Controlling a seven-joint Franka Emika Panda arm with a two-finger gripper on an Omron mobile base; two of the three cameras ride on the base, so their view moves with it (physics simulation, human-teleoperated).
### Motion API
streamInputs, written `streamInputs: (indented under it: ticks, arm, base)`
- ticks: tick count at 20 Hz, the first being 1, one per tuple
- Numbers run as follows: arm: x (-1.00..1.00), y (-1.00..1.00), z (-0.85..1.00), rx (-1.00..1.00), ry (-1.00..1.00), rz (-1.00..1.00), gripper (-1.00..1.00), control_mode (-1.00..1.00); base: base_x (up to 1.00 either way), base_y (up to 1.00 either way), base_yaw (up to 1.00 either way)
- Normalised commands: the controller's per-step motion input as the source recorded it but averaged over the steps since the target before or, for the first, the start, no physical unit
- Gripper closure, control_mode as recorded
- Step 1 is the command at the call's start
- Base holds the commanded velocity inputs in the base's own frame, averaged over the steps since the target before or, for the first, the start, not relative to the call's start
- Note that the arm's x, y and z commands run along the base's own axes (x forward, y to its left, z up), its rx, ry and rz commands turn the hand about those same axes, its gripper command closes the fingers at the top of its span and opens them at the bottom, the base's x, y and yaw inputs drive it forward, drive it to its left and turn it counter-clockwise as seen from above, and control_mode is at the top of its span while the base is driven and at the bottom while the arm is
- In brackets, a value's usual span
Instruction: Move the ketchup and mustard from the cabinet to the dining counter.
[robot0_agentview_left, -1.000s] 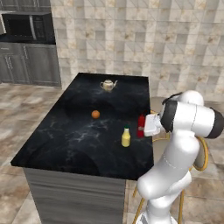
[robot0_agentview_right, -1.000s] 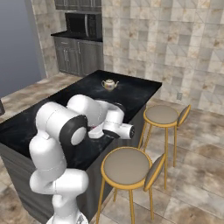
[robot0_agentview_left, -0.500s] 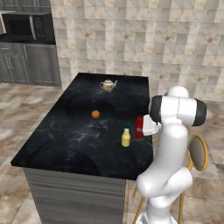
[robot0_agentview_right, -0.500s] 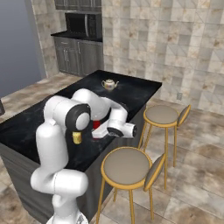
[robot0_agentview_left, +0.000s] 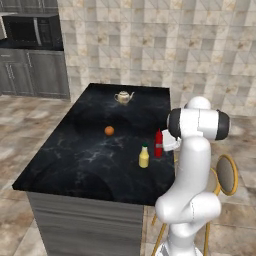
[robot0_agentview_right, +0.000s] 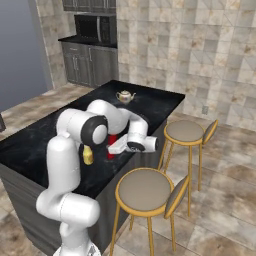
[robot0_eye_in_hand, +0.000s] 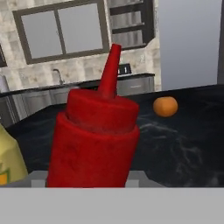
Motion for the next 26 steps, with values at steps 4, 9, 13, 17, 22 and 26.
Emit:
streamInputs:
  ticks: [4,9,13,17,22,26]
  arm:
    - [-0.22,0.02,-0.38,0.0,-0.03,0.06,-1.0,-1.0]
    - [-0.26,0.08,-0.23,0.0,-0.08,0.04,-1.0,-1.0]
    - [-0.05,0.0,-0.07,0.0,-0.09,0.03,-1.0,-1.0]
    - [0.0,0.0,-0.01,0.0,-0.03,0.01,-1.0,-1.0]
    - [0.0,-0.19,0.0,0.03,0.0,-0.01,-1.0,-1.0]
    - [0.0,-0.32,0.05,0.03,0.0,0.0,-1.0,-1.0]
  base:
    - [0.0,0.0,0.0]
    - [0.0,0.0,0.0]
    - [0.0,0.0,0.0]
    - [0.0,0.0,0.0]
    - [0.0,0.0,0.0]
    - [0.0,0.0,0.0]
